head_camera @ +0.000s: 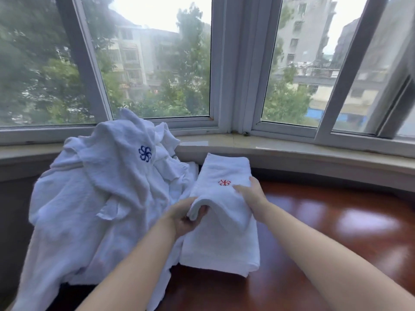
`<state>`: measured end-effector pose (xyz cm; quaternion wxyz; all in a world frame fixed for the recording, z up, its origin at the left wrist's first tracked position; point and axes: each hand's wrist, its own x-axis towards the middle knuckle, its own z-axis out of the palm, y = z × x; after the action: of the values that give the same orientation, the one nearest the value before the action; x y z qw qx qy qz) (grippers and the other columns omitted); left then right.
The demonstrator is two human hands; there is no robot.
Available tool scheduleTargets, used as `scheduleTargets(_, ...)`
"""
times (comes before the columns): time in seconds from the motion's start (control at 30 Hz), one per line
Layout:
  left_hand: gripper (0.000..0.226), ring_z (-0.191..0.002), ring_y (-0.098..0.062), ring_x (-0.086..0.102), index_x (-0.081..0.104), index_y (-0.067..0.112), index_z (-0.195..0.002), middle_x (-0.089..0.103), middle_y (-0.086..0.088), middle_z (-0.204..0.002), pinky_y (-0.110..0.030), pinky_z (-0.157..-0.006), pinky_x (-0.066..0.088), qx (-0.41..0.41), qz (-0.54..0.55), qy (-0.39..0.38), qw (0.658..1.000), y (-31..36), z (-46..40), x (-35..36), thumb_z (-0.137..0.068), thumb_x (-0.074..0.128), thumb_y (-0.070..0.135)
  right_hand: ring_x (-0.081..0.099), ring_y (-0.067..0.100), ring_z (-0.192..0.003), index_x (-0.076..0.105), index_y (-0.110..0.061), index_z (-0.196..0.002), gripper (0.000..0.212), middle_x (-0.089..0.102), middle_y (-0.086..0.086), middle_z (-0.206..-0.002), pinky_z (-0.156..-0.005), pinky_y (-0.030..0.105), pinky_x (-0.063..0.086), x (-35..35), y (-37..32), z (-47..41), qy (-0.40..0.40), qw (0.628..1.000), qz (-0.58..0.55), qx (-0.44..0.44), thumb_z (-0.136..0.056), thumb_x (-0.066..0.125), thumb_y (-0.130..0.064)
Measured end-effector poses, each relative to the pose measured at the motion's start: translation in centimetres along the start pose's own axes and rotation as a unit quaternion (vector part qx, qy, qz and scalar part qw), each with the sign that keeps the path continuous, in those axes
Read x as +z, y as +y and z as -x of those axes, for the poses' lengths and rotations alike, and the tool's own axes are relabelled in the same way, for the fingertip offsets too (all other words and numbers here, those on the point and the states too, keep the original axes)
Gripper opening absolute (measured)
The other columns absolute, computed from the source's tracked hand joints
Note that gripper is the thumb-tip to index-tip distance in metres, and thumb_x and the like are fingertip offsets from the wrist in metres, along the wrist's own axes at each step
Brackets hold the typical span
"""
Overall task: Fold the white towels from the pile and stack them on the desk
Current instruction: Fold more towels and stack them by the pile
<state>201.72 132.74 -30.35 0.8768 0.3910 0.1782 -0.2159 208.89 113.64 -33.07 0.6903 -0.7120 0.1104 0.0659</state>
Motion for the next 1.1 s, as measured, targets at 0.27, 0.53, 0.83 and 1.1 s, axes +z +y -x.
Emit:
scheduleTargets(0.27, 0.033, -0.105, -0.031, 0.059, 0.054, 0.011, -0.119, 0.057, -0.011, -0.119, -0.039, -0.062, 0.056, 0.051, -0.396, 0.193, 0.896, -5.6, 1.9, -2.7, -0.088, 0.063, 0.011, 0.050, 0.029, -0.122, 0.022, -0.034, -0.149, 0.067, 0.039, 0.009, -0.138, -0.098, 0.034, 0.042, -1.2, 6.7, 7.8, 0.015, 0.929, 0.370, -0.015, -0.091, 0.052, -0.047)
scheduleTargets(0.53, 0.042, -0.103, -0.031, 0.058, 0.046, 0.023, -0.130, 0.055, -0.008, -0.118, -0.037, -0.061, 0.056, 0.113, -0.446, 0.278, 0.843, -8.4, 0.6, -2.2, -0.089, 0.058, 0.022, 0.056, 0.032, -0.110, 0.000, -0.046, -0.150, 0.060, 0.018, 0.007, -0.148, -0.087, 0.037, 0.044, -1.5, 9.5, 9.3, -0.012, 0.881, 0.470, -0.064, -0.097, 0.027, -0.055)
scheduleTargets(0.83, 0.029, -0.099, -0.031, 0.063, 0.064, 0.014, -0.114, 0.065, -0.012, -0.110, -0.037, -0.073, 0.057, 0.032, -0.606, 0.264, 0.750, -5.8, 1.8, 0.4, -0.089, 0.050, 0.021, 0.047, 0.030, -0.119, 0.015, -0.031, -0.151, 0.060, 0.027, 0.011, -0.140, -0.095, 0.036, 0.043, -3.3, 5.1, 10.5, -0.084, 0.843, 0.531, -0.027, -0.097, 0.038, -0.042)
scheduleTargets(1.1, 0.023, -0.101, -0.026, 0.060, 0.062, 0.017, -0.099, 0.065, -0.006, -0.110, -0.029, -0.076, 0.042, 0.135, -0.787, 0.319, 0.510, 3.1, 4.6, 0.2, -0.094, 0.044, 0.030, 0.044, 0.027, -0.123, 0.048, -0.015, -0.131, 0.038, 0.041, 0.007, -0.137, -0.099, 0.035, 0.041, 0.5, -1.3, 9.6, -0.070, 0.828, 0.555, -0.046, -0.095, 0.038, -0.024)
